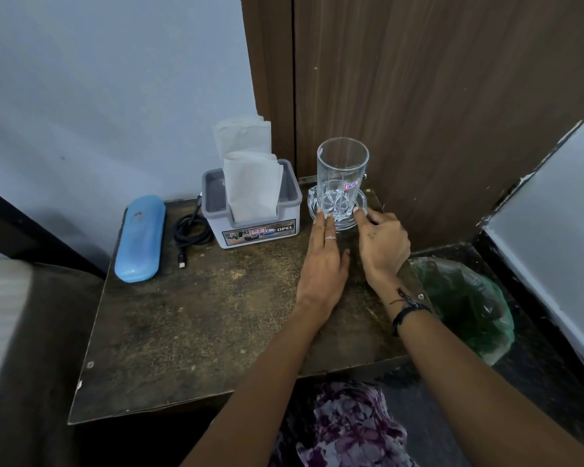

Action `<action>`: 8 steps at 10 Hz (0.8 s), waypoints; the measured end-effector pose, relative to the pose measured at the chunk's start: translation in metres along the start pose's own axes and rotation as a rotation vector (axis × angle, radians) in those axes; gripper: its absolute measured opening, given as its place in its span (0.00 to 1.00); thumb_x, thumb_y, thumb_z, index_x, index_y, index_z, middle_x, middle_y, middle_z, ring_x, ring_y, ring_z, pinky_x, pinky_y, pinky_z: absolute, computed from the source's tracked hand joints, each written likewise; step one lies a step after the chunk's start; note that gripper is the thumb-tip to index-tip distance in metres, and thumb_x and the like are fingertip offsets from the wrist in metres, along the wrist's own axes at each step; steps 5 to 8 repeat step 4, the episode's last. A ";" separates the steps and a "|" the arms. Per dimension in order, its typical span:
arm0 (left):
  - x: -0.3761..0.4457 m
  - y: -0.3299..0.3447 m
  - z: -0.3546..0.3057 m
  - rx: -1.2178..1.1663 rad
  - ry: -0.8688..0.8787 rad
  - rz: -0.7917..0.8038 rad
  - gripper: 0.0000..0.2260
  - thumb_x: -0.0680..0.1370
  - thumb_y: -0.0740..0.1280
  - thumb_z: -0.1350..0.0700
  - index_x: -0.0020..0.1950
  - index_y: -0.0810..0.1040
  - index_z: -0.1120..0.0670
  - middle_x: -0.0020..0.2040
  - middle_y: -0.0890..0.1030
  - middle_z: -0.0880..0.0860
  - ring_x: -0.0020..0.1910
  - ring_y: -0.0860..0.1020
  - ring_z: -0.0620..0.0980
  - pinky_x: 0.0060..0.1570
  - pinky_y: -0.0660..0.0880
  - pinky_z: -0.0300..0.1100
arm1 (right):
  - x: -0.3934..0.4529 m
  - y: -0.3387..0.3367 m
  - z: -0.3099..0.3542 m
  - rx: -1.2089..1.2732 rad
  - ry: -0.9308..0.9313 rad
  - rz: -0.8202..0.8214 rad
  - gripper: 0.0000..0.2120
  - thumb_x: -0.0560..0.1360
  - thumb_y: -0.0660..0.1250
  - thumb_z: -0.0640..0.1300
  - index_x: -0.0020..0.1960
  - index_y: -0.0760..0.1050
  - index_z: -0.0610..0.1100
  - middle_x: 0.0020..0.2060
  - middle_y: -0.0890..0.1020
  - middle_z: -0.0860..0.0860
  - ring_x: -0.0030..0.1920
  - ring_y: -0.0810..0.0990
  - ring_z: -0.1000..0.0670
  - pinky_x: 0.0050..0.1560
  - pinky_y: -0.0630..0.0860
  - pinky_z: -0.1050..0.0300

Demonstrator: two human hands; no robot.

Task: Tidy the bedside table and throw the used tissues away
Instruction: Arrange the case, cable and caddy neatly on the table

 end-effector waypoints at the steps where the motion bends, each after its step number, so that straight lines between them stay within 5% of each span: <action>1: 0.000 0.000 0.001 0.002 -0.009 0.002 0.28 0.81 0.57 0.58 0.76 0.46 0.59 0.78 0.43 0.53 0.77 0.46 0.49 0.73 0.50 0.40 | 0.000 0.000 0.001 0.001 -0.016 0.004 0.17 0.74 0.65 0.56 0.58 0.80 0.48 0.56 0.81 0.49 0.53 0.80 0.45 0.51 0.71 0.56; 4: -0.023 -0.004 0.001 -0.032 0.014 0.012 0.29 0.80 0.58 0.61 0.76 0.46 0.58 0.78 0.42 0.53 0.77 0.46 0.49 0.74 0.51 0.41 | -0.016 -0.009 0.005 0.042 0.050 0.050 0.23 0.79 0.56 0.56 0.67 0.71 0.42 0.61 0.76 0.44 0.61 0.75 0.42 0.57 0.68 0.51; 8: -0.023 -0.004 0.001 -0.032 0.014 0.012 0.29 0.80 0.58 0.61 0.76 0.46 0.58 0.78 0.42 0.53 0.77 0.46 0.49 0.74 0.51 0.41 | -0.016 -0.009 0.005 0.042 0.050 0.050 0.23 0.79 0.56 0.56 0.67 0.71 0.42 0.61 0.76 0.44 0.61 0.75 0.42 0.57 0.68 0.51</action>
Point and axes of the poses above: each hand's wrist, its own x-axis towards the middle knuckle, its own y-axis out of the palm, z = x × y, the point moved 7 cm from there along x, towards the middle knuckle
